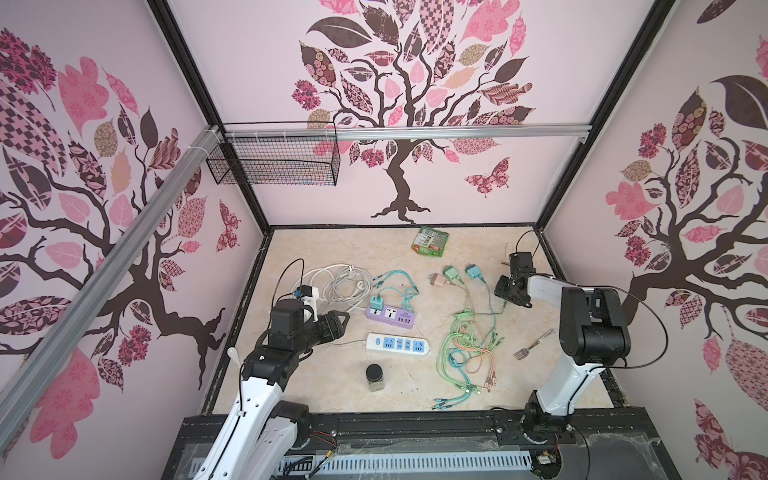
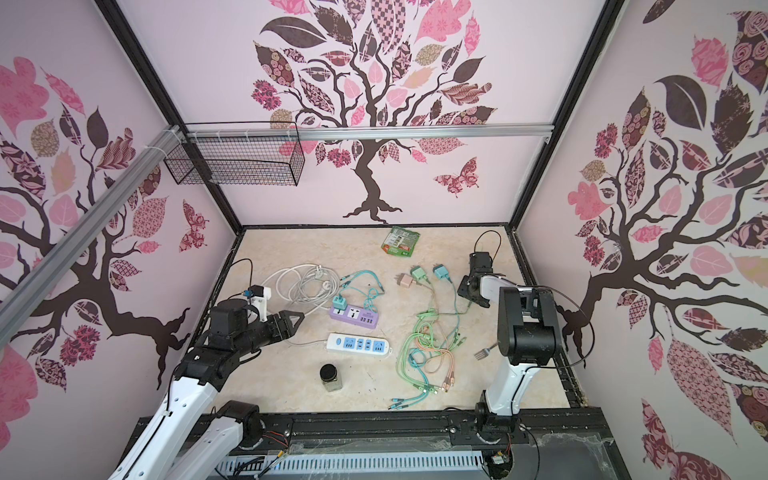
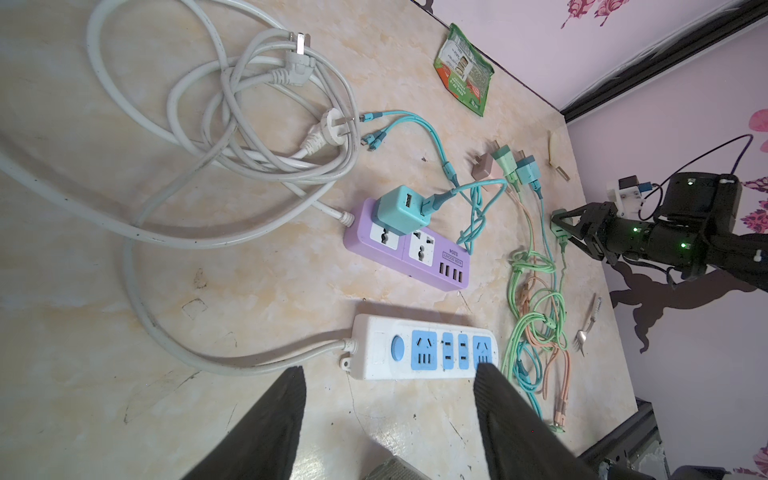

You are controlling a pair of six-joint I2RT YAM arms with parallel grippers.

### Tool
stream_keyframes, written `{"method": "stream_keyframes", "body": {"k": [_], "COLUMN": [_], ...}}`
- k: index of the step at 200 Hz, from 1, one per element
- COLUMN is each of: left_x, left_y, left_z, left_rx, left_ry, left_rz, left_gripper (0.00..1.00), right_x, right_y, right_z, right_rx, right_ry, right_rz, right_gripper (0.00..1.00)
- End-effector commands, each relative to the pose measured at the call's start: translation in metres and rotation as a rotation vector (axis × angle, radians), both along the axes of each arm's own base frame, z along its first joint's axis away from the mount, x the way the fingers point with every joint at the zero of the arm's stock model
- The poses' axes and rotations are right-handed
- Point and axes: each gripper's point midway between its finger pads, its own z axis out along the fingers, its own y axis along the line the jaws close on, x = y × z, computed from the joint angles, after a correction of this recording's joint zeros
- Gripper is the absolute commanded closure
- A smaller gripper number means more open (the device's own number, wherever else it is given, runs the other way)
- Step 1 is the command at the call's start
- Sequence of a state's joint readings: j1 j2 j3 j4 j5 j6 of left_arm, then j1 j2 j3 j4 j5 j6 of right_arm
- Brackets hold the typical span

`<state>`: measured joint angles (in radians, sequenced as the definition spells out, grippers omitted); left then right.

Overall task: Insert the plug
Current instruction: 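Lift the sage-green charger with the right gripper off the table, then carry the sage-green charger toward the left gripper while the left gripper reaches toward it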

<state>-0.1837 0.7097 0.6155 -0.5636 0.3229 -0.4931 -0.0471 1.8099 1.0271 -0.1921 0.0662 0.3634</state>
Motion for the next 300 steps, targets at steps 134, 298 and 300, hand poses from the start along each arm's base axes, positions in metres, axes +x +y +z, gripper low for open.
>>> {"method": "stream_keyframes", "body": {"k": [134,298,300], "left_x": [0.009,0.008,0.007], "left_y": [-0.036,-0.104,-0.106], "left_z": [0.047,0.085,0.085], "left_rx": [-0.203,-0.406,-0.404], "left_ry": [-0.081,-0.079,-0.077], "left_rz": [-0.145,-0.446,-0.452], "left_gripper": [0.29,0.25,0.25], "right_x": [0.001,-0.105,-0.106], "right_y": [0.119,0.270,0.271], "right_z": [0.167,0.228,0.228], "right_rx": [-0.128,-0.175,-0.175], "right_ry": [-0.282,-0.462,-0.464], "right_rz": [0.507,1.218,1.225], "right_gripper": [0.68,0.64,0.64]}}
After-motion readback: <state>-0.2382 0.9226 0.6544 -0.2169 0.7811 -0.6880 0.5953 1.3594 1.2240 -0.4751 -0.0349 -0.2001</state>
